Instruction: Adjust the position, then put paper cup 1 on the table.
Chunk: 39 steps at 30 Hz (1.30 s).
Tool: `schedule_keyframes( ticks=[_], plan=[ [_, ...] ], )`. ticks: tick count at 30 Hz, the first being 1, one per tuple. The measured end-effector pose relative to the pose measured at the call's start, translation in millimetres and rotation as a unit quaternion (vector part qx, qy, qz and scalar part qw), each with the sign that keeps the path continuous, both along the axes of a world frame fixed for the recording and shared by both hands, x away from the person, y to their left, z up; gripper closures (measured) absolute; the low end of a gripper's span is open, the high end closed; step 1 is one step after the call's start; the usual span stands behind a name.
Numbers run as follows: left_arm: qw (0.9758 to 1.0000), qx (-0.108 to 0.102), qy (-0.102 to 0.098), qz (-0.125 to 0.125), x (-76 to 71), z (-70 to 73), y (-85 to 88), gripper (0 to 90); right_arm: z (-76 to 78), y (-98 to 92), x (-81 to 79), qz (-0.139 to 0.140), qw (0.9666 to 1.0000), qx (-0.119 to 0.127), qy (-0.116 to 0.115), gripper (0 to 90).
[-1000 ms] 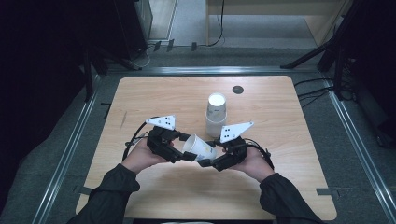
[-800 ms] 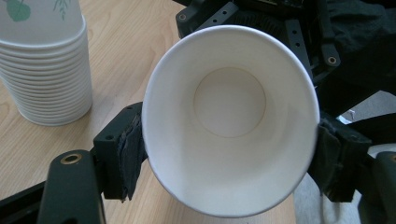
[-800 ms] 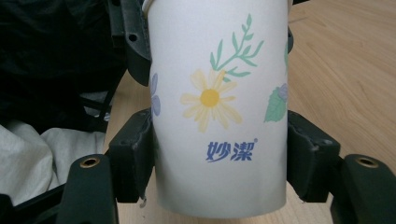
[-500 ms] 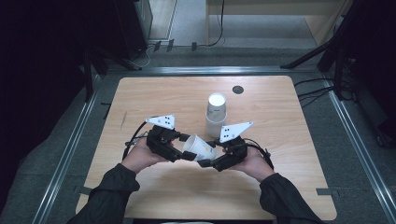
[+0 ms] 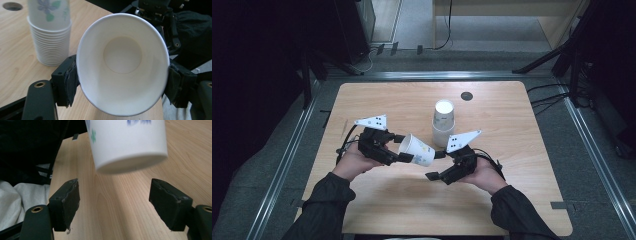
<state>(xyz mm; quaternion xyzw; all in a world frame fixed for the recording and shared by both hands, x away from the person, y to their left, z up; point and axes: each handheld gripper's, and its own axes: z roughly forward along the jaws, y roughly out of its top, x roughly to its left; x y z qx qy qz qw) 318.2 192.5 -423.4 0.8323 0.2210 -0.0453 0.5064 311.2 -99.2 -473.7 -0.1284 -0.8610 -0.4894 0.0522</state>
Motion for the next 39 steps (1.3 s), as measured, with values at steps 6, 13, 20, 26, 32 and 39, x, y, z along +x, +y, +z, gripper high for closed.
schedule_keyframes(
  ticks=[6, 13, 20, 26, 32, 39],
  plan=[
    [0.9995, 0.021, -0.008, 0.021, 1.8, 7.0, 12.8, 24.7, -2.0, -5.7, 3.1, -0.027, 0.9995, -0.016, -0.003, 27.0],
    [0.9967, 0.063, -0.002, 0.051, 8.0, 7.9, 29.2, 24.6, -1.6, -12.0, 6.8, -0.050, 0.9986, -0.017, -0.001, 27.0],
    [0.9917, 0.106, 0.001, 0.073, 13.2, 6.5, 42.2, 24.6, -3.4, -16.4, 8.2, -0.089, 0.9958, -0.016, -0.018, 25.0],
    [0.9864, 0.139, 0.002, 0.088, 16.2, 3.2, 51.9, 24.6, -4.4, -21.2, 9.8, -0.099, 0.9948, -0.015, -0.018, 24.4],
    [0.9769, 0.185, 0.004, 0.107, 18.5, 0.5, 59.8, 24.6, -5.6, -23.4, 10.4, -0.104, 0.9942, -0.018, -0.022, 23.7],
    [0.9677, 0.217, 0.014, 0.127, 23.7, -5.1, 70.2, 24.6, -7.5, -23.1, 9.8, -0.102, 0.9941, -0.025, -0.025, 22.1]
  ],
)
